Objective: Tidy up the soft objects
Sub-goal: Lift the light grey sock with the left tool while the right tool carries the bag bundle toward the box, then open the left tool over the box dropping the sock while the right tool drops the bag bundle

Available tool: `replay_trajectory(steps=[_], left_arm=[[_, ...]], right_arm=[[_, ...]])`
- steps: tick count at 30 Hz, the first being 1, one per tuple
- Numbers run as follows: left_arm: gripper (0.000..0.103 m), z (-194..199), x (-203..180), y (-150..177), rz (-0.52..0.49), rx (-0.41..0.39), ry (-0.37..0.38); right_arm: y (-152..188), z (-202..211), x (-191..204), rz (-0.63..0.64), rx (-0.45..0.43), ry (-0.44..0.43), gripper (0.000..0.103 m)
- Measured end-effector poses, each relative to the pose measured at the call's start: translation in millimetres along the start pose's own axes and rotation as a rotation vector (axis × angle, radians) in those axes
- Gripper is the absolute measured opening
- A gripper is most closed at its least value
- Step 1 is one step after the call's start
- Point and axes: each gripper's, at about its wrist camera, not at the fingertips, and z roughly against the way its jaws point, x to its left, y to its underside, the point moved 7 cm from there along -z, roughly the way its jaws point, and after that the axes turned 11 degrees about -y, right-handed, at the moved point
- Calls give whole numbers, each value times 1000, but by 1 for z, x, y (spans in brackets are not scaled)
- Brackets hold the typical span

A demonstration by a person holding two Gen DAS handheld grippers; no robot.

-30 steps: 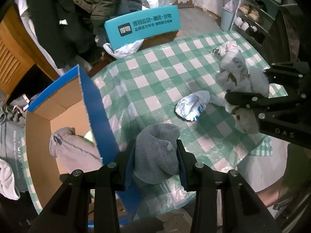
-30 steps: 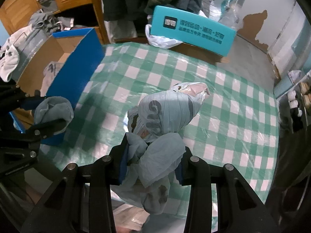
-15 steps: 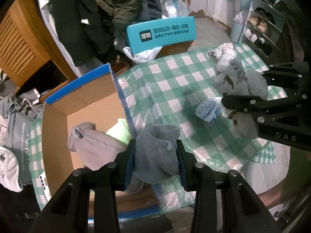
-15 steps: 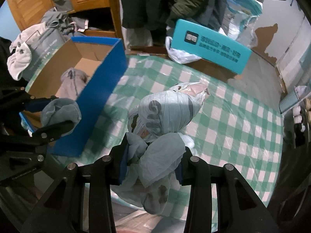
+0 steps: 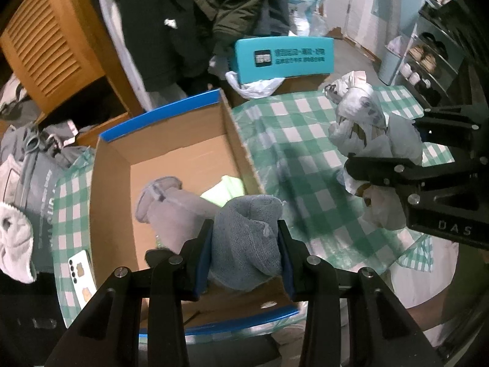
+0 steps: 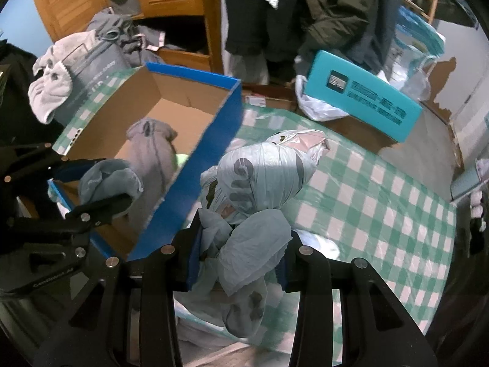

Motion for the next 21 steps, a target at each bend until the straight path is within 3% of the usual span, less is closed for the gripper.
replay_trajectory(steps=[21], left_arm=[[39, -25, 72, 29, 126, 57, -46]], right_arm=[[-40, -48, 77, 101, 58, -75, 38]])
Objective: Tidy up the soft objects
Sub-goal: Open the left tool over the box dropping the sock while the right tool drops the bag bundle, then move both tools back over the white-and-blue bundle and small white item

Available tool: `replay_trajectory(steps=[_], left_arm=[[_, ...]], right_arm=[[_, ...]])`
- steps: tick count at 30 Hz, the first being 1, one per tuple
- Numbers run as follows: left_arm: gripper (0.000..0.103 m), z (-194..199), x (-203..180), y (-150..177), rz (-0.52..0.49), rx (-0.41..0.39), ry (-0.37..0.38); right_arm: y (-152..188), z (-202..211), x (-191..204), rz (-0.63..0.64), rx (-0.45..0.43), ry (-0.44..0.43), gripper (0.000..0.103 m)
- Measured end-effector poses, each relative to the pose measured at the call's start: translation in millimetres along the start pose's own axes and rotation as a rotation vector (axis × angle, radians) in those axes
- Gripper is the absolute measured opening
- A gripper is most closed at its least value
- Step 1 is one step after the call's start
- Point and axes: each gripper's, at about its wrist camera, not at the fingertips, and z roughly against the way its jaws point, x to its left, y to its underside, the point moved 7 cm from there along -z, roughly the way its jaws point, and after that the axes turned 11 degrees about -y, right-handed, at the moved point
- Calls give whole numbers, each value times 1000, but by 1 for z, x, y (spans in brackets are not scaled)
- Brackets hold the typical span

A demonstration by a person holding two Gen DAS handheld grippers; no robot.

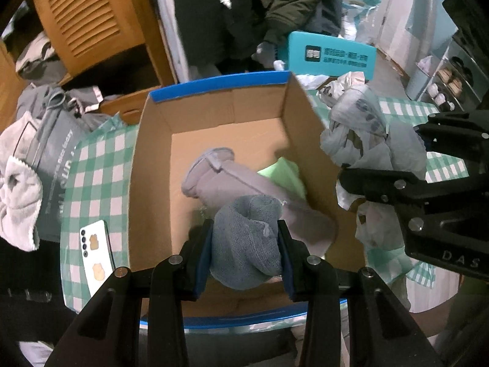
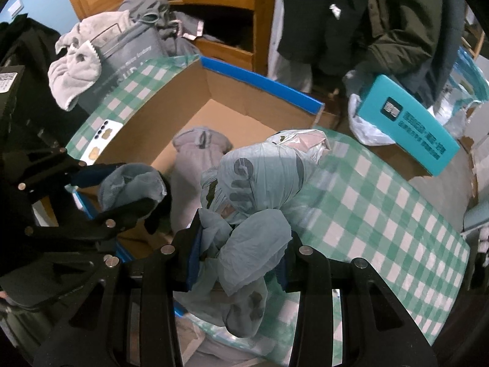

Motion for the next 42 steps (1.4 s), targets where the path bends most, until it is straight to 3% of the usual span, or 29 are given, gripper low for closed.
replay_trajectory(steps=[13, 14, 15, 17, 19, 31, 42], left_arm=[[40, -14, 26, 7, 52, 29, -12], [44, -14, 27, 7, 56, 29, -13], [47, -15, 29, 7, 65, 31, -15], [50, -16, 31, 6, 71, 33, -26], [53, -18, 33, 6, 74, 37, -33], [65, -9, 11, 0, 26, 5, -17], [66, 2, -29, -8, -68, -16, -12]], right_arm=[[-8, -31, 23, 31, 50, -23, 38], [-9, -31, 23, 34, 49, -23, 39], [-9, -32, 25, 39, 49, -27, 41], [-11, -32, 27, 41, 46, -27, 57], [-14, -28, 24, 40, 26, -10, 66], [-8, -10, 2, 8, -6, 17, 66], [18, 10, -34, -36, -13, 56, 66]])
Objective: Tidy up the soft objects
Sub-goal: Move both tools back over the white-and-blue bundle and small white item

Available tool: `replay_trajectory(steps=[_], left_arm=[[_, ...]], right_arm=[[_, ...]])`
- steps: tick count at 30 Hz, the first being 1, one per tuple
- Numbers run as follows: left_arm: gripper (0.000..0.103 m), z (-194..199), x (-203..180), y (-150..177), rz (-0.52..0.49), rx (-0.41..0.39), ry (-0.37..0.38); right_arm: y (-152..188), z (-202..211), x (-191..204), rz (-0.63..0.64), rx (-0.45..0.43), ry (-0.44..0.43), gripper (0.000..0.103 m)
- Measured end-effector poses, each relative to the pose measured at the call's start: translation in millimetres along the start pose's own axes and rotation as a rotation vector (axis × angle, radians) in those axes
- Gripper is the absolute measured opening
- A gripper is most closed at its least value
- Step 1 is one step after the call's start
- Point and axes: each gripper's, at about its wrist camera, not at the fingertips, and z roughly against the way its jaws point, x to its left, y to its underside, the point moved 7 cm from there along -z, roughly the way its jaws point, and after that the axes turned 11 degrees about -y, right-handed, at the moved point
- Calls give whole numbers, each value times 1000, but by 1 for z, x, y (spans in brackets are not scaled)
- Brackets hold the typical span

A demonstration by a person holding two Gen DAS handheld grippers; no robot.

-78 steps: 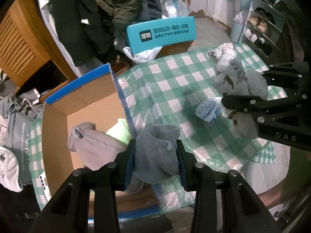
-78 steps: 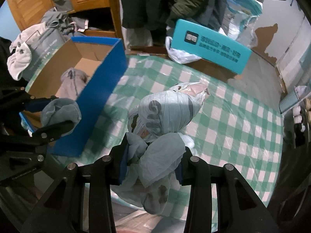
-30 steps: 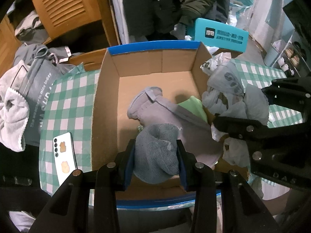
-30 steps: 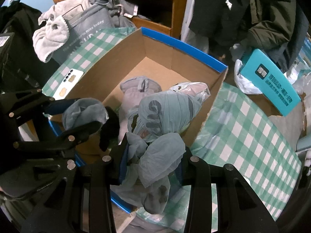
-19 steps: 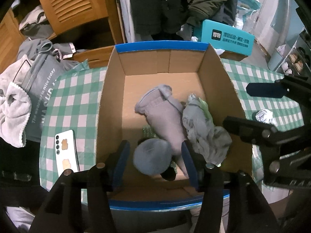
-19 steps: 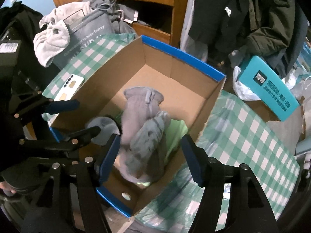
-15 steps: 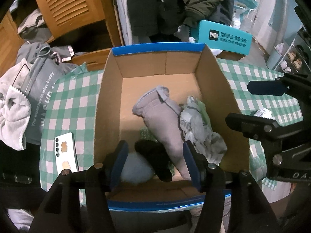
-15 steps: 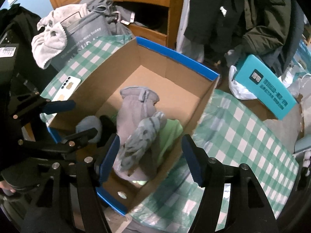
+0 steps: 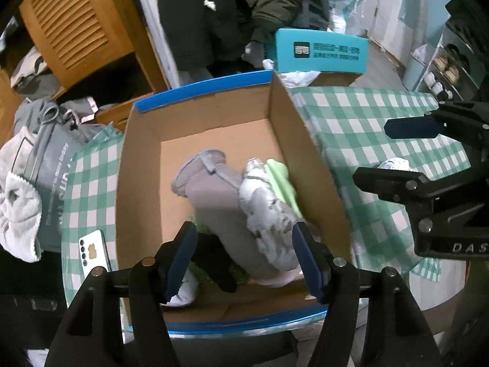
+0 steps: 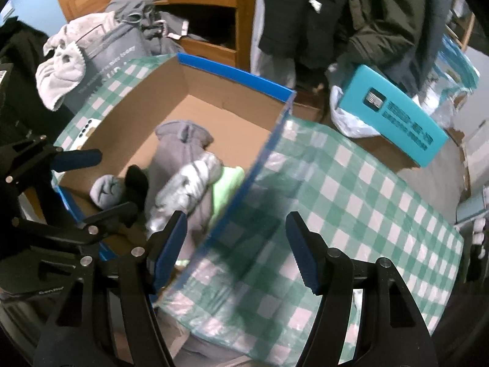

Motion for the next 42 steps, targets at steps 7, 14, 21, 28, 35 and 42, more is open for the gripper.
replay_trajectory(steps=[7, 14, 21, 28, 35, 42], left_arm=[[66, 5, -22, -8, -39, -9, 5], [66, 8, -45, -14, -71, -9, 17], [66, 12, -66, -21, -97, -14, 34], [66, 15, -93, -26, -150, -24, 39], [66, 14, -117, -27, -193, -14, 45], [66, 10, -139, -29, -234, -7, 46]], right_arm=[[19, 11, -30, -61, -11, 1, 66], [35, 21, -53, -100, -20, 12, 66], [51, 29, -75, -132, -28, 25, 67], [69, 34, -93, -159, -30, 32, 67], [89, 39, -115, -204, -27, 37, 67], [106, 45, -142, -248, -26, 64, 67]])
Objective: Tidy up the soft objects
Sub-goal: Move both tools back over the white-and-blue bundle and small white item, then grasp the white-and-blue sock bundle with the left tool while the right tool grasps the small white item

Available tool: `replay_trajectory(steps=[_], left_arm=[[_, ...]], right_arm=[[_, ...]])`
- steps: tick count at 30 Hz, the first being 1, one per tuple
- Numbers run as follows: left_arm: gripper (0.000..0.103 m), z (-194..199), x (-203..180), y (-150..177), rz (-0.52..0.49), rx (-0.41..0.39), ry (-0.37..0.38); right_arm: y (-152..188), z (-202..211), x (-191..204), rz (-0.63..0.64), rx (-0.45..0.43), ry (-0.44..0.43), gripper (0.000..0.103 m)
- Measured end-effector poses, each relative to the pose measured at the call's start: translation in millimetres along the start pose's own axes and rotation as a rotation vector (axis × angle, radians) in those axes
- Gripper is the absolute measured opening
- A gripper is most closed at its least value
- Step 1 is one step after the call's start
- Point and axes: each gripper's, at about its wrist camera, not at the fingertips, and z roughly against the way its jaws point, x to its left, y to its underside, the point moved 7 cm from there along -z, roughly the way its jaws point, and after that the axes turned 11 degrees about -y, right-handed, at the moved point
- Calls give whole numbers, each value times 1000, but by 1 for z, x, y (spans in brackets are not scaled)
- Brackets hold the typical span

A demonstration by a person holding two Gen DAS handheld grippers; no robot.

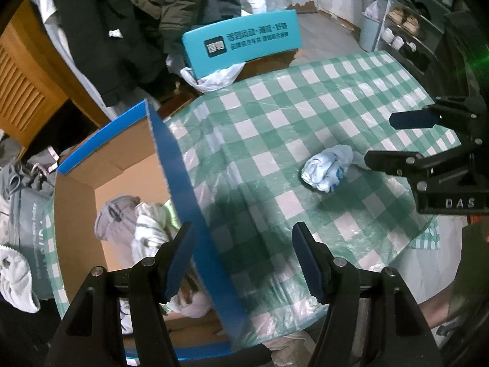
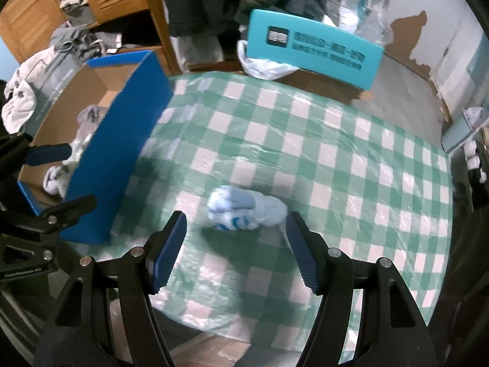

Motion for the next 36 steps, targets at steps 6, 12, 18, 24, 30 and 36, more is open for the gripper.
replay_trajectory(steps=[6, 12, 18, 24, 30, 36], left_arm=[[66, -6, -18, -5, -28, 10, 11], [74, -21, -32, -14, -49, 27, 26], [75, -35, -47, -22, -80, 36, 32], [75, -48, -62, -28, -104, 54, 58], [76, -61, -75, -30, -140, 73, 59], [76, -73, -84, -28, -169, 101, 71]], right_arm=[[11, 0, -32, -47, 15, 37, 67], [21, -4, -57, -87, 28, 40, 67], [30, -15, -76, -123, 43, 26, 67], [38, -28, -90, -137, 60, 0, 67], [42, -46, -96, -146, 81, -21, 67], [46, -63, -95, -139, 105, -41, 67]])
